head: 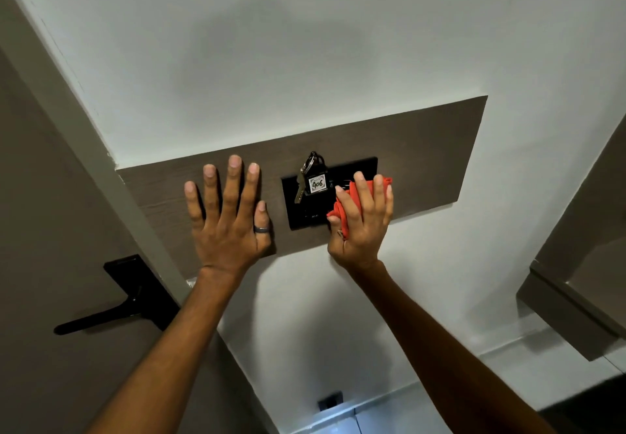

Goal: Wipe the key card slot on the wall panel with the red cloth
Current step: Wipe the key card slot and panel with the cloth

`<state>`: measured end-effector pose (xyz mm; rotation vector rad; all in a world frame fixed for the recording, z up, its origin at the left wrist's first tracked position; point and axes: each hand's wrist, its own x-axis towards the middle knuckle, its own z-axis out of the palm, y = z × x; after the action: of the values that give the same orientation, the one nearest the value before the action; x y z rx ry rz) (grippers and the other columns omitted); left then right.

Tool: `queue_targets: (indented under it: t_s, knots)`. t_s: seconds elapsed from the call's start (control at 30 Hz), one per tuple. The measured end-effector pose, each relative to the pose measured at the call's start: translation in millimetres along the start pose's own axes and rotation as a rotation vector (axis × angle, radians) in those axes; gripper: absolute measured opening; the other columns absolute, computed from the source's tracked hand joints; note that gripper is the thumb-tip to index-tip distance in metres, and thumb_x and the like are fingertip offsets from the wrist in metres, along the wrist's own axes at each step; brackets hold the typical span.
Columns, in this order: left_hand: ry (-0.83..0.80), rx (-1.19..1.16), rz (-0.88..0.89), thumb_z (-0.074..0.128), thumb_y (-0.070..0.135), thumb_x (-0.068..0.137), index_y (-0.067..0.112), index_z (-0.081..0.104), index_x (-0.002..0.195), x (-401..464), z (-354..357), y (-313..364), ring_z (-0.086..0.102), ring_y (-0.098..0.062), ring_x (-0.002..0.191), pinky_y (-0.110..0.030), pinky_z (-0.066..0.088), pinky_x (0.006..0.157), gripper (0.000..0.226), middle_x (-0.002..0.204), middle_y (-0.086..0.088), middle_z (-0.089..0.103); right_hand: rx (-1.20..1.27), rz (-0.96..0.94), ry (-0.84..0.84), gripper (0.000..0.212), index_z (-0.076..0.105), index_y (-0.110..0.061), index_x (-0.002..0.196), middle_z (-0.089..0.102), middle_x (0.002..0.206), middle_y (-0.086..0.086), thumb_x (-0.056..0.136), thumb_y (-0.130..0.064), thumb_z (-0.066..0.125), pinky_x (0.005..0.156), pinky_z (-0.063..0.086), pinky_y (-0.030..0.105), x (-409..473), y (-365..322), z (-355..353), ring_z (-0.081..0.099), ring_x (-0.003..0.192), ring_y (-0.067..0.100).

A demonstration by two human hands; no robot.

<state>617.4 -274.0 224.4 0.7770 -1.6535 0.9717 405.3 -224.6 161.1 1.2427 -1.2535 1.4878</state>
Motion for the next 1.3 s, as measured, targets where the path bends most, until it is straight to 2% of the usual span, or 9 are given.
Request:
queue_targets:
  t_s: [0.23, 0.37, 0.53, 0.6, 0.77, 0.9, 1.03, 1.13, 1.3]
  knots:
    - [0.005, 0.018, -0.005, 0.038, 0.034, 0.104, 0.016, 0.030, 0.159, -0.9, 0.3, -0.3, 0.002, -0.028, 0.157, -0.052, 0.004, 0.129, 0.059, 0.169, -0.004, 0.011, -0.061, -0.113, -0.098, 0.043, 0.045, -0.024, 0.154, 0.041, 0.161, 0.011, 0.111, -0.030, 0.046, 0.132, 0.023, 0.057, -12.6, 15.3, -13.6, 0.020, 0.164, 0.029]
    - [-0.001, 0.030, -0.007, 0.039, 0.034, 0.103, 0.016, 0.031, 0.159, 0.1, -0.7, 1.4, 0.004, -0.028, 0.157, -0.052, 0.006, 0.128, 0.059, 0.166, -0.004, 0.020, 0.126, 0.034, 0.004, 0.045, 0.044, -0.025, 0.158, 0.031, 0.172, 0.003, 0.114, -0.030, 0.042, 0.129, 0.032, 0.055, -2.6, -9.7, -24.3, 0.025, 0.162, 0.037]
    - [-0.019, 0.001, -0.005, 0.038, 0.033, 0.104, 0.016, 0.030, 0.160, -0.2, -3.1, 0.0, 0.003, -0.027, 0.157, -0.051, 0.004, 0.128, 0.059, 0.169, -0.003, 0.012, -0.081, -0.150, 0.014, 0.049, 0.055, -0.029, 0.150, 0.046, 0.161, 0.007, 0.103, -0.046, 0.061, 0.125, 0.034, 0.063, 17.5, -59.3, 9.4, 0.030, 0.159, 0.035]
    - [-0.022, 0.013, 0.006, 0.037, 0.033, 0.104, 0.016, 0.029, 0.160, -0.4, -2.0, -0.1, 0.002, -0.027, 0.158, -0.051, 0.004, 0.128, 0.059, 0.170, -0.002, 0.008, -0.126, -0.130, 0.051, 0.045, 0.061, -0.029, 0.141, 0.054, 0.151, 0.009, 0.100, -0.045, 0.064, 0.119, 0.041, 0.063, 18.2, -58.6, 17.1, 0.036, 0.154, 0.037]
    - [-0.034, 0.026, -0.004, 0.038, 0.033, 0.105, 0.016, 0.032, 0.160, 2.0, -1.8, 0.9, 0.003, -0.027, 0.157, -0.051, 0.005, 0.128, 0.058, 0.168, -0.004, 0.015, -0.098, -0.259, 0.027, 0.051, 0.055, -0.027, 0.150, 0.049, 0.157, 0.007, 0.100, -0.036, 0.058, 0.120, 0.042, 0.060, 14.1, -43.2, 11.2, 0.034, 0.158, 0.036]
    - [-0.055, 0.018, -0.017, 0.038, 0.033, 0.105, 0.016, 0.033, 0.159, 3.3, -7.0, 1.8, 0.003, -0.027, 0.158, -0.051, 0.004, 0.128, 0.057, 0.166, -0.005, 0.024, -0.034, -0.327, -0.102, 0.067, 0.065, -0.022, 0.144, 0.057, 0.151, 0.008, 0.082, -0.021, 0.090, 0.113, 0.050, 0.062, 4.4, -20.5, -17.5, 0.046, 0.147, 0.037]
    - [-0.073, 0.013, -0.036, 0.039, 0.031, 0.105, 0.014, 0.034, 0.158, 9.0, -11.2, 7.9, 0.003, -0.028, 0.158, -0.051, 0.004, 0.128, 0.056, 0.165, -0.006, 0.025, 0.048, -0.277, -0.215, 0.063, 0.040, -0.021, 0.161, 0.042, 0.162, 0.013, 0.101, -0.020, 0.060, 0.130, 0.028, 0.059, 21.9, -2.5, -34.0, 0.022, 0.163, 0.032]
    - [-0.072, -0.028, -0.091, 0.040, 0.030, 0.105, 0.012, 0.032, 0.159, 7.0, -11.9, 16.9, 0.002, -0.028, 0.158, -0.051, 0.003, 0.128, 0.057, 0.165, -0.008, 0.024, 0.004, -0.289, -0.286, 0.062, 0.041, -0.019, 0.159, 0.042, 0.163, 0.014, 0.103, -0.029, 0.065, 0.131, 0.024, 0.061, 24.2, 2.3, -35.1, 0.018, 0.164, 0.032]
    - [-0.161, -0.067, -0.148, 0.041, 0.030, 0.107, 0.011, 0.026, 0.161, 5.8, -19.5, 28.6, 0.001, -0.028, 0.157, -0.049, 0.002, 0.128, 0.059, 0.164, -0.016, 0.027, 0.004, -0.188, -0.475, 0.080, 0.036, -0.016, 0.160, 0.033, 0.168, 0.012, 0.086, -0.002, 0.063, 0.134, 0.017, 0.054, 7.9, 16.1, -56.9, 0.017, 0.162, 0.035]
